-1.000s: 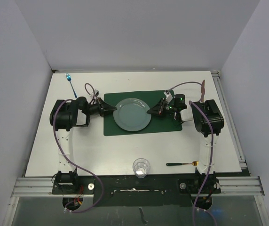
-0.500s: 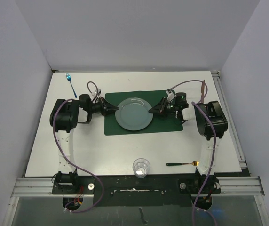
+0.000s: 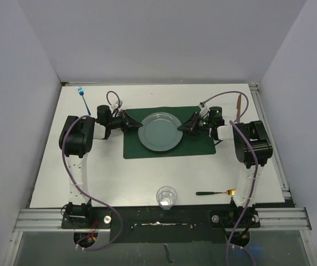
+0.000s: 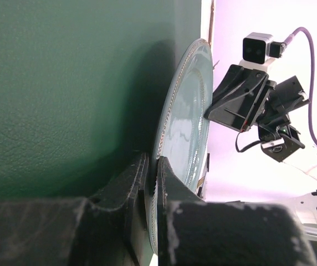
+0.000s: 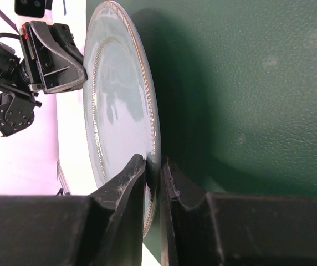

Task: Set the dinner table for one person
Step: Adjust the plate on the napkin.

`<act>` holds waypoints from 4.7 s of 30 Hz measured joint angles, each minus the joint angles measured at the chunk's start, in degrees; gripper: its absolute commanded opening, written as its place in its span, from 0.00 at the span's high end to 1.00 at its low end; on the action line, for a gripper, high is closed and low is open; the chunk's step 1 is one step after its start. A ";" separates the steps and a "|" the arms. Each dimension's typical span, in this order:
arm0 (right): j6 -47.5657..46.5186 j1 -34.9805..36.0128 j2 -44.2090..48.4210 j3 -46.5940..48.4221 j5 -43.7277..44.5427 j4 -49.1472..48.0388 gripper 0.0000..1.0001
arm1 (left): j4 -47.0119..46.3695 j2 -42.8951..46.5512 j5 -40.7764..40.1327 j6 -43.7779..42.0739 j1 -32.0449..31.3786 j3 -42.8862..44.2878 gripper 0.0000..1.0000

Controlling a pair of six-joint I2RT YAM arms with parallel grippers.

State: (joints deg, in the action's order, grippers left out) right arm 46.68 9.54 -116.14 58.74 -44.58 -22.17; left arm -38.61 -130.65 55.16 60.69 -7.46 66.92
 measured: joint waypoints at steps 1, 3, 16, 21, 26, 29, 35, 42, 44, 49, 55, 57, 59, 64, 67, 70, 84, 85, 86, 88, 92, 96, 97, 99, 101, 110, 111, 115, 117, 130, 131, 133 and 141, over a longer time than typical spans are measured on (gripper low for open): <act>-0.07 -0.11 0.00 -0.07 0.02 0.04 1.00 | 0.39 0.00 -0.20 -0.17 -0.09 0.00 1.00; -0.22 -0.24 0.00 -0.28 0.09 0.09 1.00 | 1.31 0.00 -0.61 -0.61 -0.42 0.07 1.00; -1.92 -2.08 2.03 -2.38 1.49 1.99 1.00 | 7.32 0.00 -2.54 -3.87 -2.95 4.17 1.00; -2.75 -2.69 2.58 -2.43 1.57 2.75 1.00 | 8.35 0.00 -2.95 -4.48 -3.65 4.76 1.00; -2.78 -2.78 2.58 -2.54 1.55 2.99 1.00 | 9.22 0.00 -3.43 -4.83 -3.82 4.83 1.00; -2.78 -2.78 2.58 -2.54 1.60 2.99 1.00 | 9.75 0.00 -3.58 -5.09 -3.91 5.05 1.00; -2.75 -2.82 2.56 -2.54 1.70 2.95 1.00 | 10.73 -0.11 -3.78 -5.92 -4.02 6.21 1.00; -2.78 -3.61 1.81 -2.56 1.49 2.58 1.00 | 11.76 -0.57 -4.04 -6.49 -4.70 7.13 1.00; -2.80 -3.85 1.81 -2.56 1.44 2.56 1.00 | 12.00 -0.59 -4.35 -6.75 -4.87 7.23 1.00; -2.80 -4.09 1.81 -2.56 1.33 2.54 1.00 | 12.98 -0.79 -4.46 -7.43 -5.14 8.33 1.00; -2.78 -4.50 0.63 -2.58 1.09 2.01 1.00 | 14.10 -1.55 -4.85 -8.37 -5.53 9.44 1.00; -2.56 -4.61 -0.15 -2.64 0.83 1.53 1.00 | 14.67 -1.62 -5.11 -8.50 -5.62 9.44 1.00; -2.25 -4.72 -0.63 -2.64 0.11 0.74 1.00 | 14.99 -1.62 -5.22 -8.68 -5.62 9.49 1.00; -1.97 -4.92 -0.90 -2.75 -0.57 -0.15 1.00 | 16.02 -1.62 -5.25 -9.33 -5.62 9.84 1.00; -1.77 -4.96 -1.09 -2.84 -0.79 -0.63 1.00 | 16.57 -1.62 -5.25 -9.90 -5.62 10.03 1.00; -1.40 -5.16 -1.62 -2.84 -1.73 -1.57 1.00 | 17.29 -1.70 -5.16 -10.32 -5.62 10.43 1.00; -1.36 -4.02 -1.75 -2.84 -5.31 -5.62 0.43 | 26.77 -2.32 -6.47 -16.70 -7.45 14.80 0.77; -1.42 -3.98 -1.68 -2.84 -5.49 -5.68 0.43 | 27.65 -2.21 -6.62 -17.46 -7.48 15.02 0.77; -1.44 -3.96 -1.62 -2.86 -5.55 -5.70 0.43 | 28.35 -2.10 -6.82 -18.01 -7.50 15.13 0.77; -1.66 -3.93 -1.51 -2.84 -5.55 -5.62 0.43 | 29.20 -1.77 -7.21 -18.84 -7.50 15.10 0.76; -3.23 -3.63 -0.96 -2.84 -5.18 -4.26 0.43 | 30.38 -0.72 -8.00 -19.96 -7.54 14.29 0.76; -5.62 -2.73 0.35 -2.82 -4.31 -0.92 0.44 | 31.98 1.20 -8.22 -20.74 -7.23 12.09 0.76; -5.97 -2.62 0.55 -2.82 -4.22 -0.37 0.44 | 32.41 1.46 -8.22 -20.90 -7.15 11.80 0.76; -6.67 -2.43 0.98 -2.82 -4.02 0.83 0.44 | 33.31 1.81 -8.22 -21.00 -6.95 11.50 0.76; -7.32 -2.40 1.42 -2.82 -3.89 1.92 0.44 | 34.12 2.08 -8.24 -21.24 -6.84 11.45 0.76; -9.88 -2.60 2.93 -2.84 -3.13 6.36 0.46 | 36.17 2.49 -8.22 -22.34 -6.40 11.45 0.74; -9.97 -2.73 3.06 -2.91 -3.08 6.51 0.47 | 36.35 2.49 -8.20 -22.38 -6.34 11.45 0.69; -10.45 -3.74 3.63 -3.52 -2.99 7.04 0.45 | 36.74 2.91 -7.34 -22.58 -5.99 11.45 0.55; -10.56 -4.35 3.87 -3.63 -3.02 7.30 0.41 | 37.33 3.61 -7.54 -23.17 -5.92 11.45 0.53; -10.67 -5.46 4.17 -3.78 -3.02 7.28 0.43 | 41.70 5.07 -9.09 -26.01 -5.79 12.61 0.38; -10.67 -5.44 4.17 -3.78 -3.02 7.28 0.44 | 41.94 5.14 -9.33 -26.21 -5.79 12.63 0.37; -10.67 -5.46 4.17 -3.80 -3.02 7.28 0.44 | 42.62 5.33 -9.86 -26.62 -5.79 12.76 0.34; -10.69 -5.44 4.17 -3.87 -2.93 7.28 0.40 | 49.33 8.26 -18.75 -29.18 -5.79 13.94 0.32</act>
State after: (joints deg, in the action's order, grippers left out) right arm 35.99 4.10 -111.96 54.87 -47.51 -14.90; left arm 10.72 -122.39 36.40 31.51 -13.26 80.86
